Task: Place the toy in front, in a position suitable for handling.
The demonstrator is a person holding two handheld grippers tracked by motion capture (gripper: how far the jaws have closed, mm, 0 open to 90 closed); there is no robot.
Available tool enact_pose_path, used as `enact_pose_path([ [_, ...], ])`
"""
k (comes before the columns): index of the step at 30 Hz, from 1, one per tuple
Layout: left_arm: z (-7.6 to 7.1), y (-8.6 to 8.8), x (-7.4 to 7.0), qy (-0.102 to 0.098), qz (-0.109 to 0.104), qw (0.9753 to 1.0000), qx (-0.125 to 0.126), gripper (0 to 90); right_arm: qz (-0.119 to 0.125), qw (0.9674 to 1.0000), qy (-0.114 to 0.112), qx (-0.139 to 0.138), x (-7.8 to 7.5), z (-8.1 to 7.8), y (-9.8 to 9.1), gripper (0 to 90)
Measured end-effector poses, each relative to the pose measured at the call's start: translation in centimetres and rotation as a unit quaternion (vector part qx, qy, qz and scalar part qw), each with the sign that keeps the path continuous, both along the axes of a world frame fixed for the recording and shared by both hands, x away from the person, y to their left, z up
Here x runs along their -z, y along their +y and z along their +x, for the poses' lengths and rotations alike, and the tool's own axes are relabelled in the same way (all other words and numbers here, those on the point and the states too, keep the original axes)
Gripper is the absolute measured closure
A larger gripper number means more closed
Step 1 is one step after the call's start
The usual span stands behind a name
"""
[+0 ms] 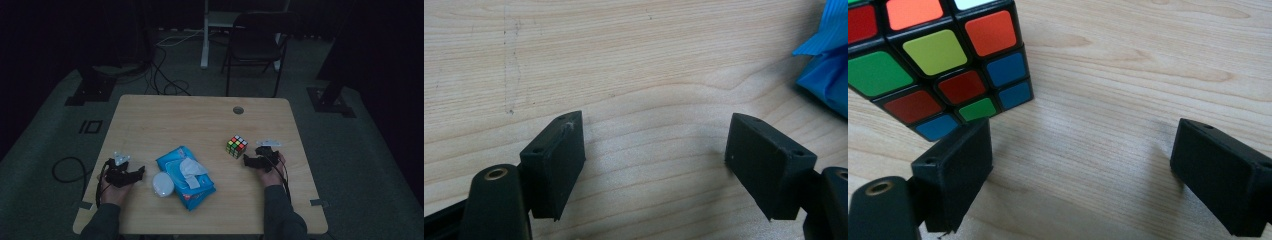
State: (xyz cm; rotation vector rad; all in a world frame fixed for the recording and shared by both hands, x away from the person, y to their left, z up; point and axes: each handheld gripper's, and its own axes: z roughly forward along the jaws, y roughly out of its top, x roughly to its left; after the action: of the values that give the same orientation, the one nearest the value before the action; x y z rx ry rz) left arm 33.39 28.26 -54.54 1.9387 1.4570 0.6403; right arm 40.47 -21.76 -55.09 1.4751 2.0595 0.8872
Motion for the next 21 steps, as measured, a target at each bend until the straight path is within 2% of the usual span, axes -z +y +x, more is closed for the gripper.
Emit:
enact_pose_path([
  [4,0.1,-0.2,-0.3,0.011,-0.002,0.9999,-0.007,27.3,0.000,1.0000,0.000,-0.007,0.0,-0.2,-0.1,9.8],
  [5,0.1,-0.2,-0.3,0.013,-0.011,0.9998,-0.008,27.5,0.001,1.0000,0.000,-0.007,0.0,-0.2,-0.1,9.8],
  [6,0.1,-0.2,-0.3,0.013,-0.011,0.9998,-0.008,27.8,0.000,1.0000,0.000,-0.008,0.0,-0.2,-0.1,9.8],
  [7,0.0,-0.2,-0.6,0.009,-0.030,0.9995,0.001,29.2,0.000,1.0000,0.000,-0.008,0.0,-0.2,-0.1,9.8],
  [8,0.0,-0.2,-0.6,0.009,-0.030,0.9995,0.001,30.4,0.000,1.0000,0.000,-0.008,0.0,-0.2,-0.1,9.8],
  [9,-0.2,-0.2,-0.9,0.000,-0.046,0.9989,0.005,30.8,0.000,1.0000,0.000,-0.008,0.0,-0.2,-0.1,9.8],
  [10,-0.2,-0.2,-0.9,0.000,-0.046,0.9989,0.005,32.3,0.000,1.0000,0.000,-0.008,0.0,-0.2,-0.1,9.8],
  [12,-0.4,-0.3,-1.9,-0.017,-0.068,0.9973,0.023,34.0,0.000,1.0000,0.000,-0.008,0.0,-0.2,-0.1,9.8],
  [13,-0.4,-0.3,-1.9,-0.017,-0.068,0.9973,0.023,34.1,0.000,1.0000,0.000,-0.007,0.0,-0.2,-0.1,9.8],
  [15,-0.6,-1.1,-3.2,-0.031,-0.071,0.9961,0.042,36.3,0.000,1.0000,0.000,-0.007,0.0,-0.2,-0.1,9.8],
  [18,-0.8,-2.2,-4.6,-0.041,-0.077,0.9939,0.067,40.7,0.000,1.0000,0.000,-0.008,0.0,-0.2,-0.1,9.8],
  [19,-0.8,-2.2,-4.6,-0.041,-0.077,0.9939,0.067,41.8,0.000,1.0000,0.000,-0.007,0.0,-0.2,-0.1,9.8],
  [20,-0.9,-2.6,-5.0,-0.044,-0.079,0.9930,0.077,41.8,0.000,1.0000,0.000,-0.007,0.0,-0.2,-0.1,9.8],
  [21,-1.0,-3.6,-5.9,-0.049,-0.085,0.9909,0.092,42.3,0.000,1.0000,0.000,-0.007,0.0,-0.2,-0.1,9.8],
])
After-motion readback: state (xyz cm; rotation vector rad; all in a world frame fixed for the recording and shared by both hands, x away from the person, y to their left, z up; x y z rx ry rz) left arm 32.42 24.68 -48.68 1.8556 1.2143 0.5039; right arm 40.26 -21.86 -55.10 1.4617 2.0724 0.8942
